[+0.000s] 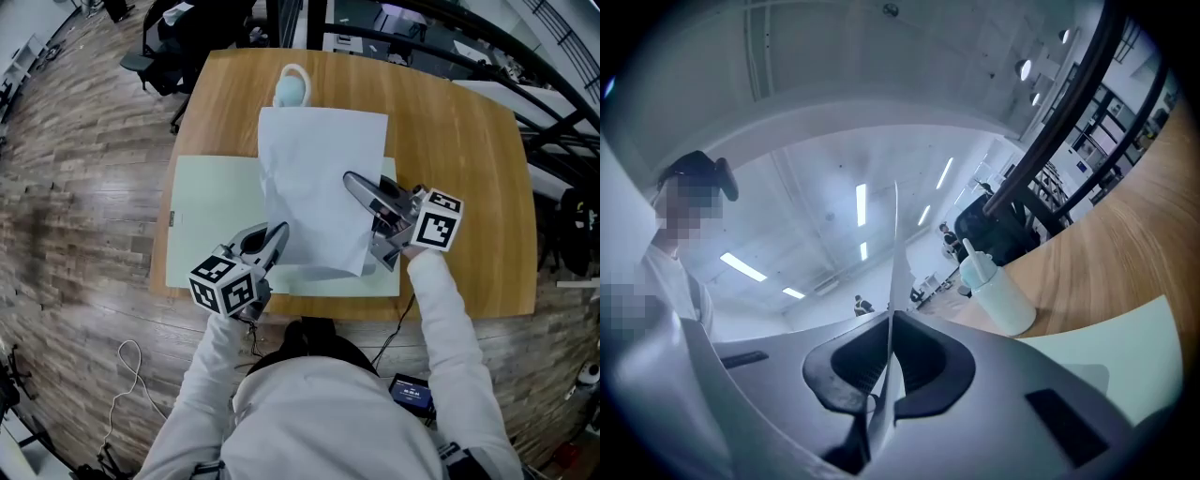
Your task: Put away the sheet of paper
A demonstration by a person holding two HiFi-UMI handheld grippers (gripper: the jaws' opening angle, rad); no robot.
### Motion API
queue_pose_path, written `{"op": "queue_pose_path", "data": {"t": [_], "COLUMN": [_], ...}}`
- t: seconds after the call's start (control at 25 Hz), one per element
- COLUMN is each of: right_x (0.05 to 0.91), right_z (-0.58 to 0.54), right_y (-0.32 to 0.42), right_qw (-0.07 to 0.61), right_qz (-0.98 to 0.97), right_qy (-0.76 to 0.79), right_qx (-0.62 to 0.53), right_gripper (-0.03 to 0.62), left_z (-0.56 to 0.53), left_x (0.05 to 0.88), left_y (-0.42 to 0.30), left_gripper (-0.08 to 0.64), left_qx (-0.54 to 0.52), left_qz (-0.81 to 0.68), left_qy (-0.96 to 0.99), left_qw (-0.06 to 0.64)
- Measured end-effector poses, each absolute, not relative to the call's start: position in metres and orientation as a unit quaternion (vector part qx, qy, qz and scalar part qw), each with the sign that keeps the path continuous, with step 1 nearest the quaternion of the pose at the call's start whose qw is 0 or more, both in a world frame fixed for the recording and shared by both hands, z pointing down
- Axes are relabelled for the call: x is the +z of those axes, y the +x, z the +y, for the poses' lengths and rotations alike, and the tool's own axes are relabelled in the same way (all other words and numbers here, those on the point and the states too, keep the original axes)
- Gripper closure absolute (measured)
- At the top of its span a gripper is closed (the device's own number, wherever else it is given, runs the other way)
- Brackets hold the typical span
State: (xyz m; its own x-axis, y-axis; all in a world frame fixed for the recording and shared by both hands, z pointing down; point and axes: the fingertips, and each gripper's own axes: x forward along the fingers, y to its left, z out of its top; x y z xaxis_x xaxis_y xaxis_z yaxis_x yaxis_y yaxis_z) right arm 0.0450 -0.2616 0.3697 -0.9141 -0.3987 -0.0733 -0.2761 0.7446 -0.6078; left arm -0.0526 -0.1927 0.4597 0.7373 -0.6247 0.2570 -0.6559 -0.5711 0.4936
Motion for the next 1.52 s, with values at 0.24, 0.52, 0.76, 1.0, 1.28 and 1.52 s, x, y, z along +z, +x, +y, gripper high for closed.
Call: {"op": "queue_pose_path", "data": {"t": [0.24,0.52,0.76,1.0,1.28,1.52], "right_x": [0.375,0.388,0.398,0.406,0.425,0.443], "right_z": [-0.257,-0.247,-0.238,-0.235,-0.229,-0.226], "right_y": [0.041,0.035,0.031,0.026,0.027,0.037], "right_qw": [0.086,0.073,0.053,0.039,-0.027,-0.075], "right_qz": [0.948,0.964,0.972,0.975,0.978,0.969], "right_qy": [-0.151,-0.128,-0.116,-0.112,-0.141,-0.175], "right_qx": [-0.267,-0.222,-0.199,-0.186,-0.152,-0.154], "right_gripper": [0.565,0.565,0.565,0.565,0.565,0.563], "left_z": [-0.188,-0.180,-0.171,-0.166,-0.155,-0.146], "left_x": [0.468,0.483,0.494,0.502,0.510,0.517], "left_y": [-0.051,-0.053,-0.052,-0.052,-0.049,-0.043], "left_gripper": [0.541,0.541,0.541,0.541,0.541,0.541], "left_qx": [0.035,0.046,0.056,0.063,0.092,0.112], "left_qz": [-0.371,-0.377,-0.375,-0.371,-0.360,-0.343], "left_qy": [0.882,0.878,0.879,0.878,0.883,0.888], "left_qw": [0.289,0.291,0.290,0.296,0.288,0.285]}}
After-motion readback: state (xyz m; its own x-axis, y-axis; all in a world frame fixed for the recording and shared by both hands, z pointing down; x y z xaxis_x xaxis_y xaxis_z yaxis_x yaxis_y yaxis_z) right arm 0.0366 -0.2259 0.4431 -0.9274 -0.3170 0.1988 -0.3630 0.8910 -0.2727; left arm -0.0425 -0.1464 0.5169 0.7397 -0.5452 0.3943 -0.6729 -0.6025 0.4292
